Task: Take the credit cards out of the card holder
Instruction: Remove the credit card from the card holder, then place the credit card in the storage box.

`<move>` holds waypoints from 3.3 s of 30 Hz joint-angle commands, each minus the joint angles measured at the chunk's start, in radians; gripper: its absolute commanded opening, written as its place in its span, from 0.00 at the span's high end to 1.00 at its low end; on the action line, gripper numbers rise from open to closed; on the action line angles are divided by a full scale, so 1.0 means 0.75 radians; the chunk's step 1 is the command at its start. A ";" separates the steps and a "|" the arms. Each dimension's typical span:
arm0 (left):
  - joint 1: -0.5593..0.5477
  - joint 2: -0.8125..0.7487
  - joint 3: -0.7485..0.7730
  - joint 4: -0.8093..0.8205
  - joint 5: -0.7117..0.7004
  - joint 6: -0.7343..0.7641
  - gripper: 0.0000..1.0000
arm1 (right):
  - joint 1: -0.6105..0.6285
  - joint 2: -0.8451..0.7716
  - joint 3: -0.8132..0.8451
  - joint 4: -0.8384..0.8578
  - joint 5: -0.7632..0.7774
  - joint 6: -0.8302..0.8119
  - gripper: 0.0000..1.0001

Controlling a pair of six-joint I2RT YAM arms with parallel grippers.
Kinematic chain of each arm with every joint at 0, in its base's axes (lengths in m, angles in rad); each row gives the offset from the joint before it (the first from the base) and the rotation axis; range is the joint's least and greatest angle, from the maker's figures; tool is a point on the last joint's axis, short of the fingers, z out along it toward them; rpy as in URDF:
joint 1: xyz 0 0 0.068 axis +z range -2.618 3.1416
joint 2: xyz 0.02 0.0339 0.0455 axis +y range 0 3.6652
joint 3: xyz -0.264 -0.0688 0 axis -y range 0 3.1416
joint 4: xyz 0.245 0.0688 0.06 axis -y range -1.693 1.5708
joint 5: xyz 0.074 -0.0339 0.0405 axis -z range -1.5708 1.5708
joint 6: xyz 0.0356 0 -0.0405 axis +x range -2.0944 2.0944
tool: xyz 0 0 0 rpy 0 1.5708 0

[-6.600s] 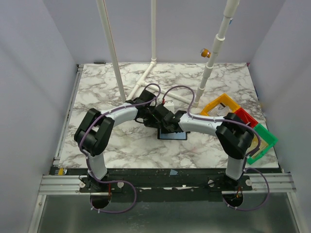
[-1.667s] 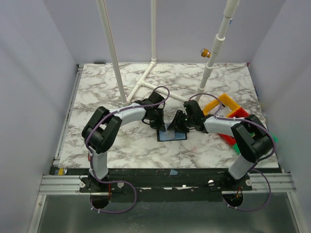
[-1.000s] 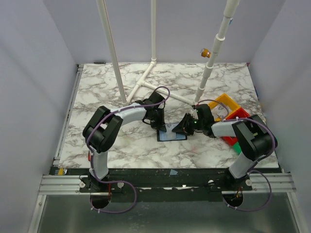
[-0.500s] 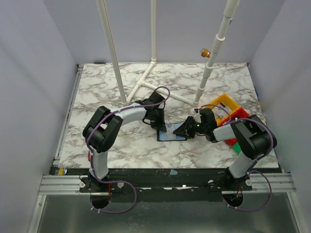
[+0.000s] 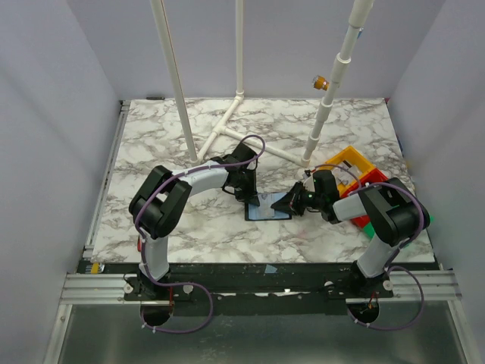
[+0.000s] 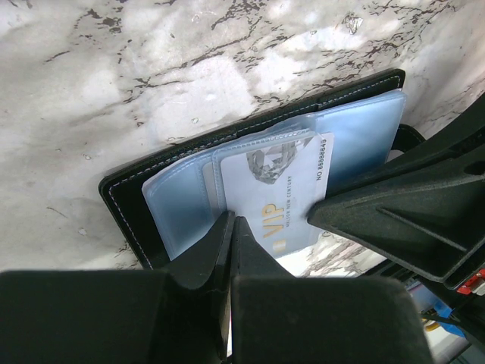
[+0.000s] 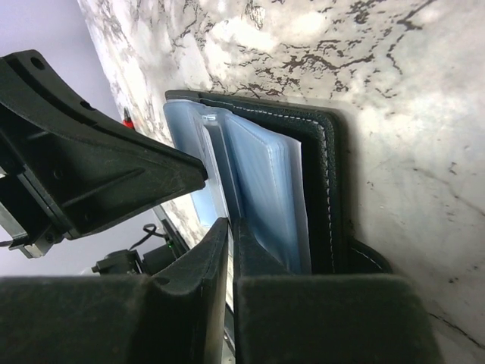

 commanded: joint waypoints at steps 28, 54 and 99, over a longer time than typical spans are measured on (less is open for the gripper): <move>0.019 0.031 -0.057 -0.046 -0.066 -0.007 1.00 | -0.058 -0.130 -0.014 -0.235 0.150 -0.180 0.99; 0.019 -0.058 0.050 -0.083 -0.052 0.032 1.00 | -0.057 -0.426 0.123 -0.728 0.355 -0.414 0.99; 0.106 -0.719 -0.139 -0.229 -0.083 0.245 0.02 | -0.151 -0.670 0.564 -1.529 1.002 -0.401 0.99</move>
